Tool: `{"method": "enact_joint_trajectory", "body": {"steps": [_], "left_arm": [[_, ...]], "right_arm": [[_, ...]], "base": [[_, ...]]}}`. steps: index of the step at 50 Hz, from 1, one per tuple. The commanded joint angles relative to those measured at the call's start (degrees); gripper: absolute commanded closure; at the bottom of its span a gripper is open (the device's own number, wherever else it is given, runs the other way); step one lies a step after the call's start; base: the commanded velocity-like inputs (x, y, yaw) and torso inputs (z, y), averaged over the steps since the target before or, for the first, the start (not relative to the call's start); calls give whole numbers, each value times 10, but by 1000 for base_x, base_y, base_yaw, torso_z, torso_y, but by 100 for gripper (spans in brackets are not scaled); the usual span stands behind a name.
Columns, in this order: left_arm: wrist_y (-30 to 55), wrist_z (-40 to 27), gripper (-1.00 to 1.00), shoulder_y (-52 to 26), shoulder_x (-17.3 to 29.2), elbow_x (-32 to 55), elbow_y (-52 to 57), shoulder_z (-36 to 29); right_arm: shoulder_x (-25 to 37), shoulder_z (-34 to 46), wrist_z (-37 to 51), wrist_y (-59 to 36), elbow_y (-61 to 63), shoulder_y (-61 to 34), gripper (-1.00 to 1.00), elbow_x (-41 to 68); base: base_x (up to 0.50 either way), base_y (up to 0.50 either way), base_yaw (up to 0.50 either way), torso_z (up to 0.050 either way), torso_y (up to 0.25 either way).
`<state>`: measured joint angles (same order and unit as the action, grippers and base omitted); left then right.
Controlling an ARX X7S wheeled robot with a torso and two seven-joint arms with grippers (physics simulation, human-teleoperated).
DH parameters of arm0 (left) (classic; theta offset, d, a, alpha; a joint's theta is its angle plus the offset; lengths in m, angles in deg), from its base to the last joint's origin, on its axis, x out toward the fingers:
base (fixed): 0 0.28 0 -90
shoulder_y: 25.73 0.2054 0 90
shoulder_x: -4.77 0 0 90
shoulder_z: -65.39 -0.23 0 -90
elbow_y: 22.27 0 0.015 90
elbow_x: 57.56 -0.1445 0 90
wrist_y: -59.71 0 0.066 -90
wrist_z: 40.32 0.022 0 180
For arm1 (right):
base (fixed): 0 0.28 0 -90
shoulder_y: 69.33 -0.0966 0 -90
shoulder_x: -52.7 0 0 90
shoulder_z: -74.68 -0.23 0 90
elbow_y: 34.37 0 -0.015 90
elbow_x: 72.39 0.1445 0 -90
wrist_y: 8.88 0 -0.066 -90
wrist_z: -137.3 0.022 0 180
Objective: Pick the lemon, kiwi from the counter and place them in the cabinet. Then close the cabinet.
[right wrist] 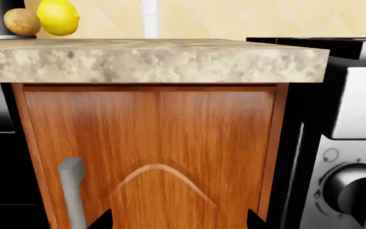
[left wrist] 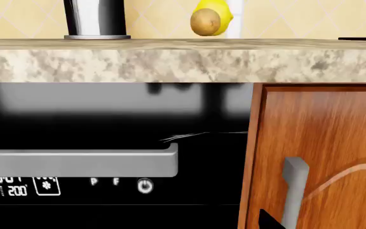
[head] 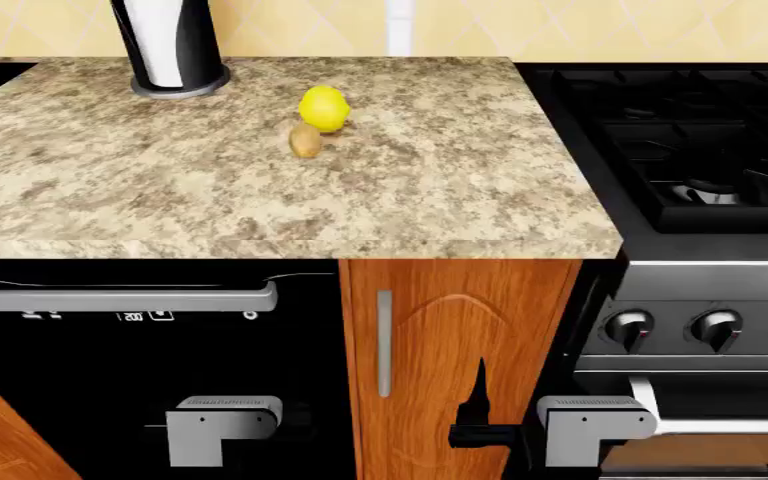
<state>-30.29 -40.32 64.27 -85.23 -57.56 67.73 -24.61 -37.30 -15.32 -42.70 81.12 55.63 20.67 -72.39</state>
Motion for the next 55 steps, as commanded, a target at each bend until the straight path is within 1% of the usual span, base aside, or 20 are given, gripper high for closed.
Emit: {"method": "enact_joint_trajectory", "body": {"steps": [1, 4, 8, 12, 13, 18, 20, 25, 30, 36, 41, 46, 50, 52, 55], "left_arm": [[3, -12, -100, 1, 9, 6, 6, -11], [43, -20, -100, 6, 16, 20, 53, -15], [90, -35, -100, 12, 26, 13, 121, -25], [178, -39, -100, -2, 34, 17, 189, -30], [189, -41, -100, -7, 39, 11, 205, -34], [317, -33, -100, -51, 55, 20, 301, -41], [353, -24, -100, -68, 63, 25, 331, -47], [473, -10, -100, -142, 76, 45, 400, -41], [565, -4, -100, -211, 89, 56, 431, -32], [645, 13, -100, -275, 97, 79, 446, -12], [693, 31, -100, -331, 93, 106, 439, 28], [741, 35, -100, -385, 97, 117, 436, 47], [776, 39, -100, -417, 106, 124, 449, 55], [807, 49, -100, -436, 97, 138, 459, 82], [823, 51, -100, -446, 104, 142, 469, 84]], "right_arm": [[9, 11, 11, -8, 10, 2, -100, 9], [17, 19, 17, -20, 27, 6, -100, 17], [26, 22, 25, -37, 46, 5, -100, 24], [39, 22, 30, -87, 95, -2, -100, 26], [43, 22, 30, -106, 115, -4, -100, 28], [61, 15, 24, -194, 191, -22, -100, 47], [71, 16, 21, -228, 214, -32, -100, 51], [98, 19, 10, -309, 264, -72, -100, 56], [115, 18, 1, -388, 299, -115, -100, 68], [130, 11, -18, -439, 338, -152, -100, 94], [139, -12, -27, -487, 373, -182, -100, 120], [150, -21, -36, -513, 391, -207, -100, 134], [155, -35, -43, -535, 406, -226, -100, 150], [157, -43, -45, -547, 414, -236, -100, 158], [165, -42, -48, -563, 426, -251, -100, 164]], "base": [[0, 0, 0, 0, 0], [0, 0, 0, 0, 0], [0, 0, 0, 0, 0], [0, 0, 0, 0, 0], [0, 0, 0, 44, 0], [0, 0, 0, 50, 0], [0, 0, 0, 50, 0], [0, 0, 0, 50, 0], [0, 0, 0, 50, 0], [128, -221, 0, 50, 0], [272, -404, 0, 50, 0], [298, -388, 0, 50, 0], [315, -365, 0, 50, 0], [355, -320, 0, 50, 0], [419, -210, 0, 50, 0]]}}
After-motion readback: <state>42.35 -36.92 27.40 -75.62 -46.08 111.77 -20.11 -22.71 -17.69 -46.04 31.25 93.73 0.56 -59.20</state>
